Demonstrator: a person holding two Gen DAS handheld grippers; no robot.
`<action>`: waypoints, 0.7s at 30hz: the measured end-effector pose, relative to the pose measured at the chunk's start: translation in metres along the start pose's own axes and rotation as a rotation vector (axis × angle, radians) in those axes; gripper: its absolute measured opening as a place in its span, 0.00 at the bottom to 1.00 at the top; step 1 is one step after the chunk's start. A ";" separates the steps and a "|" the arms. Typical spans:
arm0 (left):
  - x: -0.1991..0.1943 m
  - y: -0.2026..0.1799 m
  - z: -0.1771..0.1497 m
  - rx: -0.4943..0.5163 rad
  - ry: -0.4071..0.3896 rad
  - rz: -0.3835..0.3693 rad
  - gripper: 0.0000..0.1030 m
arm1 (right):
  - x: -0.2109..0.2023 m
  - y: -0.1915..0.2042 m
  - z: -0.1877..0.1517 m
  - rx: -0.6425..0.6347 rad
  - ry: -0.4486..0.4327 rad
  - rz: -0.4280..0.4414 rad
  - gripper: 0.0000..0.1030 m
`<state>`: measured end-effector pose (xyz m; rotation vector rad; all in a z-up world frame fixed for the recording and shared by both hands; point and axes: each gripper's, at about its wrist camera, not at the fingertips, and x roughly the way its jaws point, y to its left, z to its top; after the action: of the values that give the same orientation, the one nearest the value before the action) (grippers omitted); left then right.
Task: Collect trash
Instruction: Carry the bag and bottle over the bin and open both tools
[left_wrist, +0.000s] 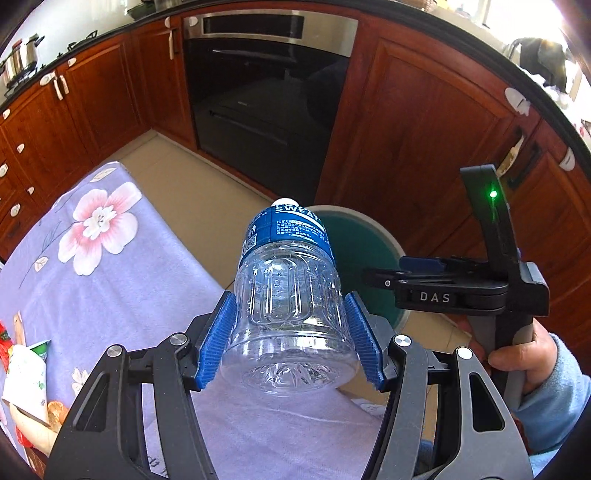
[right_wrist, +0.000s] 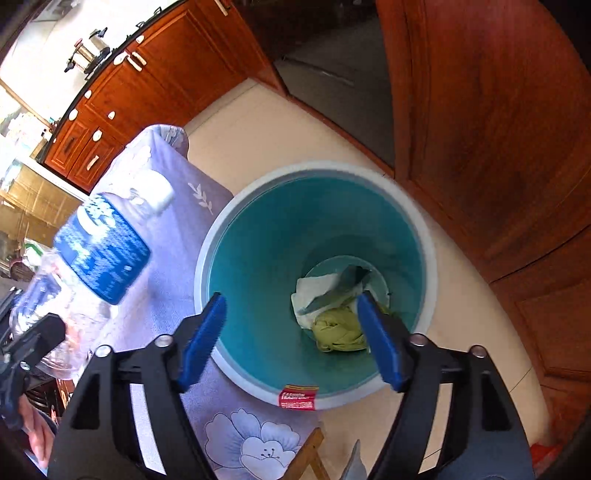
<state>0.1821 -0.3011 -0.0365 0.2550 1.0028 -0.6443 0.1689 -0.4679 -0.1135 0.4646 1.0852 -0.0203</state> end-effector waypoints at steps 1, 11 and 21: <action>0.003 -0.003 0.001 0.007 0.003 -0.004 0.60 | -0.003 -0.001 0.000 0.004 -0.005 -0.002 0.71; 0.036 -0.022 0.006 0.024 0.026 -0.050 0.60 | -0.041 -0.012 0.003 0.020 -0.072 -0.028 0.77; 0.077 -0.039 0.004 0.033 0.071 -0.106 0.60 | -0.054 -0.014 0.008 0.005 -0.092 -0.067 0.83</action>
<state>0.1901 -0.3637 -0.0963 0.2560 1.0796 -0.7533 0.1466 -0.4950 -0.0687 0.4279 1.0103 -0.1029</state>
